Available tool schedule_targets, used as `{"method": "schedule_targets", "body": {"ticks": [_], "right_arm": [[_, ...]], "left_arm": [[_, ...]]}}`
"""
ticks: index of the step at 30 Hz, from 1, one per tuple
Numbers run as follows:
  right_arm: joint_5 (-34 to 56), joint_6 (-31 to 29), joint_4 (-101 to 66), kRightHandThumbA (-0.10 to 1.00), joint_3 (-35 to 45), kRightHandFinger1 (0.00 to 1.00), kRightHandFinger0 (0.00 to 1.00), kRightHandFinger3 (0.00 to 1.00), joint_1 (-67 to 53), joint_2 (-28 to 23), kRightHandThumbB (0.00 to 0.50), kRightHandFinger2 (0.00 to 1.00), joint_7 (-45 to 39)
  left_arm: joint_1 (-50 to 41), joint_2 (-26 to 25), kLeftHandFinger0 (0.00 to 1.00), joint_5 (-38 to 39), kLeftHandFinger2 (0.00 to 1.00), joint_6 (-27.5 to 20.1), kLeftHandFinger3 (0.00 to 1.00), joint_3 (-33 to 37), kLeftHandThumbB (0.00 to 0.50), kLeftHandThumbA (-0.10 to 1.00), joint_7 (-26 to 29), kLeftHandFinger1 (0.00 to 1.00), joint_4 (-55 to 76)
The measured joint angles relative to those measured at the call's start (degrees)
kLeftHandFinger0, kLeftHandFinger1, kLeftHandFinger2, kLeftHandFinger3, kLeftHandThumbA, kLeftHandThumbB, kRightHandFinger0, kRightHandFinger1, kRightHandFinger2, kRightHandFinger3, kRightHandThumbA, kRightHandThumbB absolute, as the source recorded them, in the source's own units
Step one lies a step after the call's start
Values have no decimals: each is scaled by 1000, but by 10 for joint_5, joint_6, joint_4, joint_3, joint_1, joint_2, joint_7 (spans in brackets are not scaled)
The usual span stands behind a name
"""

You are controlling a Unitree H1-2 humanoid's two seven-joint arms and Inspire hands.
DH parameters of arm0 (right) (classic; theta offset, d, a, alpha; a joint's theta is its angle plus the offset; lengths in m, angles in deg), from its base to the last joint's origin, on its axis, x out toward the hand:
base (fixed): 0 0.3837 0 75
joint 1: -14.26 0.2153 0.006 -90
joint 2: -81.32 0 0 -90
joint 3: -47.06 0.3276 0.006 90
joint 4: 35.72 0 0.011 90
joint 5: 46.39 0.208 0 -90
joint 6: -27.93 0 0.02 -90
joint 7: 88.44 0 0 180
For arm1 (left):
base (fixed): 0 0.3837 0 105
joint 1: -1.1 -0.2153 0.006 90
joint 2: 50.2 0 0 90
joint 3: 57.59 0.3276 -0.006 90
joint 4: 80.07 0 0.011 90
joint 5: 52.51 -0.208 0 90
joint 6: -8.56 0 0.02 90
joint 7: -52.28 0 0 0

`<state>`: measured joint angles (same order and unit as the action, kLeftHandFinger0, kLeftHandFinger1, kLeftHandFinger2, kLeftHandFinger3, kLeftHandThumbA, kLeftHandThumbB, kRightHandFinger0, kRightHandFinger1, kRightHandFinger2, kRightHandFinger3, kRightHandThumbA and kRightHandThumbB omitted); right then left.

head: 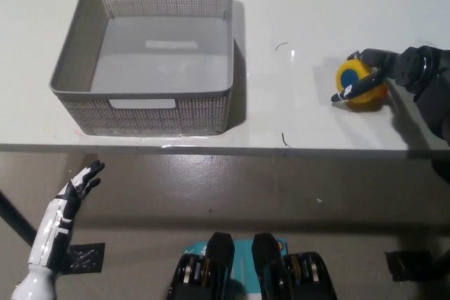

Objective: Use the right hand to pick up a yellow duck toy and place it into a container on the left hand side

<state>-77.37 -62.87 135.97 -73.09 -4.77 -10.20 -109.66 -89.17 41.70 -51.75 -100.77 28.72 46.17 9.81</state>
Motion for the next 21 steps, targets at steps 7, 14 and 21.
{"method": "schedule_targets", "body": {"ticks": [7, 14, 21], "right_arm": [[2, 0, 0, -79, -2, 775, 645, 492, -7, 6, 278, 743, 27], [6, -22, -4, -100, 13, 741, 175, 942, -28, 8, 142, 1000, 122], [13, -52, -4, -100, 39, 644, 156, 764, -49, 10, 146, 951, 203]], "left_arm": [[0, -1, 1000, 8, 1000, 0, 1000, 0, 193, 1000, 0, 1000, 0], [0, -1, 1000, 11, 1000, 0, 1000, 1, 167, 1000, 0, 1000, -1], [1, -3, 1000, 13, 1000, 0, 1000, 1, 183, 1000, -3, 1000, -5]]}}
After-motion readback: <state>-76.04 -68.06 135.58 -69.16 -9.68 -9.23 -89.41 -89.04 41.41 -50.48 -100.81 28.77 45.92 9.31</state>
